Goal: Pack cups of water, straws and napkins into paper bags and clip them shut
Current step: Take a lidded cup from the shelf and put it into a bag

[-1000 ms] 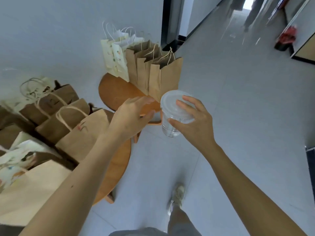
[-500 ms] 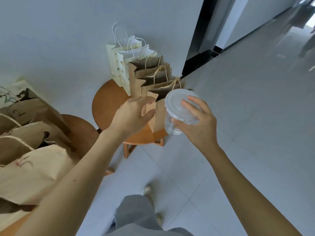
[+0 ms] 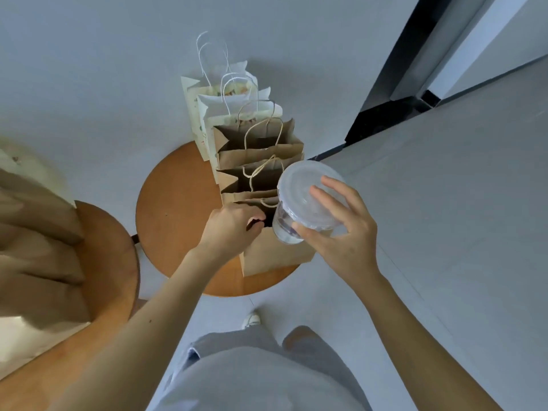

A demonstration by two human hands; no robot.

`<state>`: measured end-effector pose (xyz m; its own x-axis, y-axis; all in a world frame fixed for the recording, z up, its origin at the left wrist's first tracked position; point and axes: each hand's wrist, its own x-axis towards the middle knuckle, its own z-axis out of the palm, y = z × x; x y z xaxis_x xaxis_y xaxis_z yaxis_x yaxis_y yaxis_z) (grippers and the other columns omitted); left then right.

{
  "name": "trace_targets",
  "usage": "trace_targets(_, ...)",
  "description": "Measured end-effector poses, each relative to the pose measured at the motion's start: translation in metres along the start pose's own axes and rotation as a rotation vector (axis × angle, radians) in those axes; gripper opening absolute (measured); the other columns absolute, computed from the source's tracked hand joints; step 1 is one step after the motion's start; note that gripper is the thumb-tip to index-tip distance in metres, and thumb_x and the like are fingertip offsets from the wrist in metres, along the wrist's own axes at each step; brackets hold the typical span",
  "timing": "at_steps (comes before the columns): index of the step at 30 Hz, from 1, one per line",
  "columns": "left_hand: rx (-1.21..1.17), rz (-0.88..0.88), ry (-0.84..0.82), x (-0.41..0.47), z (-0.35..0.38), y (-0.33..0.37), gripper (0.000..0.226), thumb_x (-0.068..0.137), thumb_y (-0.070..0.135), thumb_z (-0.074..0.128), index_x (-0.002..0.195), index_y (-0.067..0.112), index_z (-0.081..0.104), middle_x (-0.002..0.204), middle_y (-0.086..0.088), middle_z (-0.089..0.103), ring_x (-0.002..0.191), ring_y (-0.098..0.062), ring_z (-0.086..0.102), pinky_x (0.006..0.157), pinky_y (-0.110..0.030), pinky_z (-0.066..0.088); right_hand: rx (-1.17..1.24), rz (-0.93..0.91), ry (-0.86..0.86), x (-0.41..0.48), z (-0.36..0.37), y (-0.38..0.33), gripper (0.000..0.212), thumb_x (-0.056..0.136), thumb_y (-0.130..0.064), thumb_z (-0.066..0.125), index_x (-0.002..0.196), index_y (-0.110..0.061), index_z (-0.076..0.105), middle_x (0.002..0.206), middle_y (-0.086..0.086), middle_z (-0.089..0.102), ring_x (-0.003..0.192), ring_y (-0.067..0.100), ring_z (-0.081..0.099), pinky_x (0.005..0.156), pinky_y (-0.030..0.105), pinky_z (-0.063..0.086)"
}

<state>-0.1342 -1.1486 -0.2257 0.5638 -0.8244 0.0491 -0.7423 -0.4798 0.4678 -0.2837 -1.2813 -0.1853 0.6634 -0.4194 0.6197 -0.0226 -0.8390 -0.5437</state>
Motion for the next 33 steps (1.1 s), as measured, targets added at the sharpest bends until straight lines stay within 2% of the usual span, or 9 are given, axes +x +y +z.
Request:
trace_targets(2,0.026,-0.057,0.001,0.007,0.01,0.0,0.018,0.09,0.019,0.054,0.098,0.021,0.071,0.103,0.005,0.068,0.103,-0.02,0.056,0.081,-0.035,0.048,0.041,-0.02,-0.008,0.008,-0.001,0.013,0.053,0.07,-0.036,0.076,0.114,-0.011,0.062,0.122,0.011,0.055,0.118,0.018,0.048,0.094,0.012,0.043)
trace_targets(5,0.003,-0.205,0.024,0.016,0.022,0.001,0.02,0.091,0.017,0.054,0.103,0.02,0.07,0.112,0.004,0.065,0.115,-0.025,0.048,0.089,-0.043,0.044,0.122,-0.04,-0.035,0.022,-0.004,0.03,0.051,0.071,-0.035,0.076,0.112,-0.008,0.062,0.12,0.013,0.056,0.117,0.02,0.049,0.094,0.016,0.045)
trace_targets(8,0.006,-0.299,0.053,0.021,0.031,0.011,0.023,0.092,0.016,0.053,0.111,0.017,0.066,0.121,0.003,0.061,0.121,-0.026,0.043,0.092,-0.043,0.041,0.208,-0.079,-0.072,0.035,-0.014,0.042,0.05,0.071,-0.032,0.075,0.11,-0.005,0.062,0.119,0.012,0.055,0.114,0.02,0.051,0.094,0.017,0.045)
trace_targets(12,0.047,-0.425,0.044,0.031,0.04,0.023,0.028,0.094,0.019,0.05,0.12,0.021,0.061,0.128,0.006,0.056,0.128,-0.023,0.031,0.094,-0.039,0.034,0.293,-0.146,-0.125,0.054,-0.029,0.063,0.048,0.072,-0.031,0.076,0.112,-0.009,0.062,0.122,0.008,0.052,0.117,0.014,0.049,0.094,0.016,0.044)
trace_targets(16,0.087,-0.493,-0.037,0.037,0.045,0.027,0.053,0.087,0.027,0.061,0.136,0.032,0.042,0.142,0.011,0.041,0.134,-0.023,0.016,0.103,-0.041,0.028,0.34,-0.168,-0.192,0.066,-0.032,0.083,0.048,0.073,-0.032,0.075,0.113,-0.01,0.061,0.122,0.009,0.054,0.115,0.02,0.051,0.094,0.018,0.045)
trace_targets(20,0.146,-0.519,-0.219,0.038,0.049,0.028,0.09,0.078,0.047,0.068,0.146,0.035,0.01,0.153,0.009,0.014,0.139,-0.027,-0.004,0.11,-0.05,0.018,0.349,-0.171,-0.231,0.069,-0.025,0.101,0.048,0.074,-0.035,0.073,0.113,-0.008,0.062,0.122,0.011,0.055,0.115,0.021,0.051,0.093,0.019,0.047)
trace_targets(23,0.165,-0.531,-0.274,0.037,0.053,0.024,0.106,0.072,0.057,0.069,0.147,0.032,-0.003,0.155,0.005,0.002,0.14,-0.029,-0.012,0.113,-0.052,0.009,0.375,-0.161,-0.282,0.065,-0.014,0.113,0.053,0.072,-0.034,0.075,0.117,-0.014,0.056,0.124,0.007,0.051,0.119,0.016,0.047,0.093,0.017,0.046)
trace_targets(27,0.166,-0.518,-0.313,0.034,0.056,0.023,0.115,0.071,0.06,0.068,0.146,0.027,-0.012,0.156,0.002,-0.007,0.139,-0.031,-0.021,0.113,-0.052,-0.002,0.398,-0.148,-0.379,0.053,0.006,0.124,0.053,0.073,-0.033,0.075,0.119,-0.016,0.054,0.126,0.003,0.049,0.123,0.007,0.042,0.093,0.013,0.044)
trace_targets(33,0.156,-0.514,-0.345,0.032,0.052,0.016,0.118,0.07,0.06,0.069,0.146,0.026,-0.015,0.156,0.002,-0.007,0.139,-0.031,-0.023,0.113,-0.053,0.0,0.383,-0.098,-0.411,0.037,0.021,0.135,0.055,0.071,-0.031,0.076,0.119,-0.019,0.054,0.126,0.003,0.049,0.123,0.006,0.042,0.093,0.012,0.043)
